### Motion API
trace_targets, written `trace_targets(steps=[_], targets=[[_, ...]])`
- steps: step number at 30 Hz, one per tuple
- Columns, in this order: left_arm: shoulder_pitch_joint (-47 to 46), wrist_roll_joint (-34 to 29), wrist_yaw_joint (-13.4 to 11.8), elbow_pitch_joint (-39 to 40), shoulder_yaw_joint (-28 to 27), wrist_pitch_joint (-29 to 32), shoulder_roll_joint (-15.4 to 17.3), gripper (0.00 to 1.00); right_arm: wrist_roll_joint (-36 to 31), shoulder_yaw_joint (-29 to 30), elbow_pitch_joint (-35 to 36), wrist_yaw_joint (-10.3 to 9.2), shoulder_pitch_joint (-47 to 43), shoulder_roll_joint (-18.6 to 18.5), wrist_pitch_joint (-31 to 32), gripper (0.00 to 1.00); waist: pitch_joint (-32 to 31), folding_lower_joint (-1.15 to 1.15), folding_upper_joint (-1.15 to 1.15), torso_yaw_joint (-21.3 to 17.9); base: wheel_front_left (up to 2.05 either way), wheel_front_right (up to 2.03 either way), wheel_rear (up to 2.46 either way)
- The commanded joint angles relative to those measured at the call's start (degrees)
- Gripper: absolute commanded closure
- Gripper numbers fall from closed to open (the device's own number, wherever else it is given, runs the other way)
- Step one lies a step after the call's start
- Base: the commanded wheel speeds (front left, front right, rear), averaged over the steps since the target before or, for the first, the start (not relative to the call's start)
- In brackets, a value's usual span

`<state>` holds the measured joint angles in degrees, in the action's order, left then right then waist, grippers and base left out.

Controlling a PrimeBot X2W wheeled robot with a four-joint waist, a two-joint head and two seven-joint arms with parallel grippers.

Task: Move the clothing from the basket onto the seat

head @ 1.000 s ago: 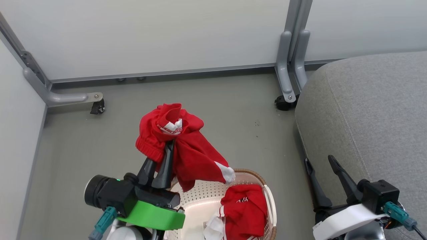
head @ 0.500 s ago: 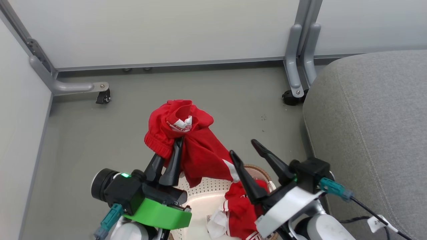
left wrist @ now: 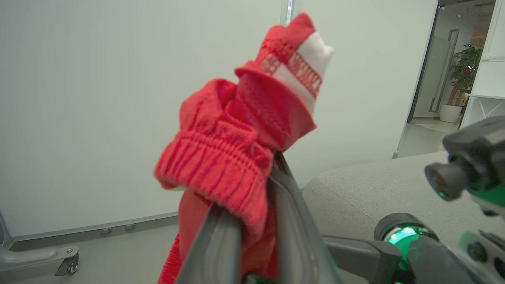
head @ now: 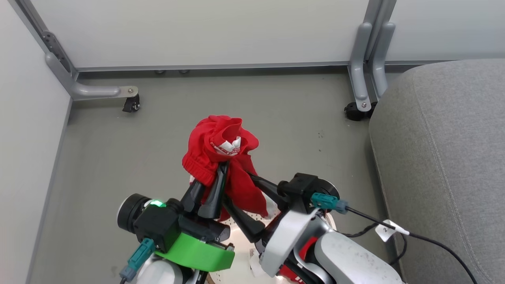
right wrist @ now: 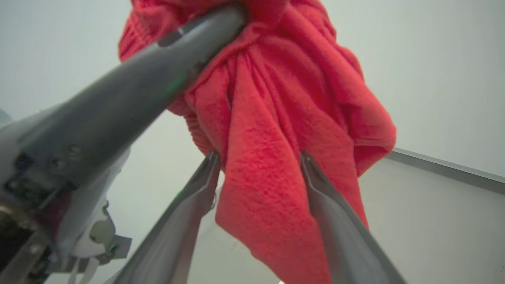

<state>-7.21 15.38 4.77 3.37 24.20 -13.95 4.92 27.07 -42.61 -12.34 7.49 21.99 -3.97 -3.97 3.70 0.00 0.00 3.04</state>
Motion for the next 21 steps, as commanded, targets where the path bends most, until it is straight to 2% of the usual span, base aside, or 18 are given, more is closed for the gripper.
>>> trace_targets(steps=[1,4,5,6,7,21], targets=[[-1.02,0.45,0.16,0.0,0.03,-0.31,0.18,1.0,0.33,-0.49,-0.98,0.0,1.14,0.17,-0.55,0.0,0.02,0.0,0.0,0.0,0.0,0.0,0.0],[-0.99,0.52,0.11,-0.08,0.27,-0.33,0.21,1.0,1.17,-1.91,-3.29,0.0,3.07,0.45,-1.09,0.0,0.05,0.0,0.0,-0.01,0.0,0.0,0.0],[-0.98,0.58,0.08,-0.08,0.34,-0.35,0.2,1.0,1.41,-2.41,-3.84,0.0,3.55,0.5,-1.02,0.31,0.06,0.0,0.0,-0.02,0.0,0.0,0.0],[-0.98,0.63,0.04,-0.08,0.42,-0.37,0.19,1.0,1.98,-2.87,-4.4,0.0,4.06,0.55,-1.16,0.97,0.08,0.0,0.0,-0.02,0.0,0.0,0.0],[-0.99,0.65,0.03,-0.09,0.5,-0.38,0.19,1.0,2.33,-3.2,-4.81,0.0,4.46,0.56,-1.26,1.0,0.08,0.0,0.0,0.0,0.0,0.0,0.0],[-1.2,0.98,-0.31,-0.58,1.01,-0.53,0.46,1.0,4.78,-5.33,-8.2,0.0,7.12,0.83,-3.62,1.0,-0.02,0.0,0.0,0.05,0.0,0.0,0.0]])
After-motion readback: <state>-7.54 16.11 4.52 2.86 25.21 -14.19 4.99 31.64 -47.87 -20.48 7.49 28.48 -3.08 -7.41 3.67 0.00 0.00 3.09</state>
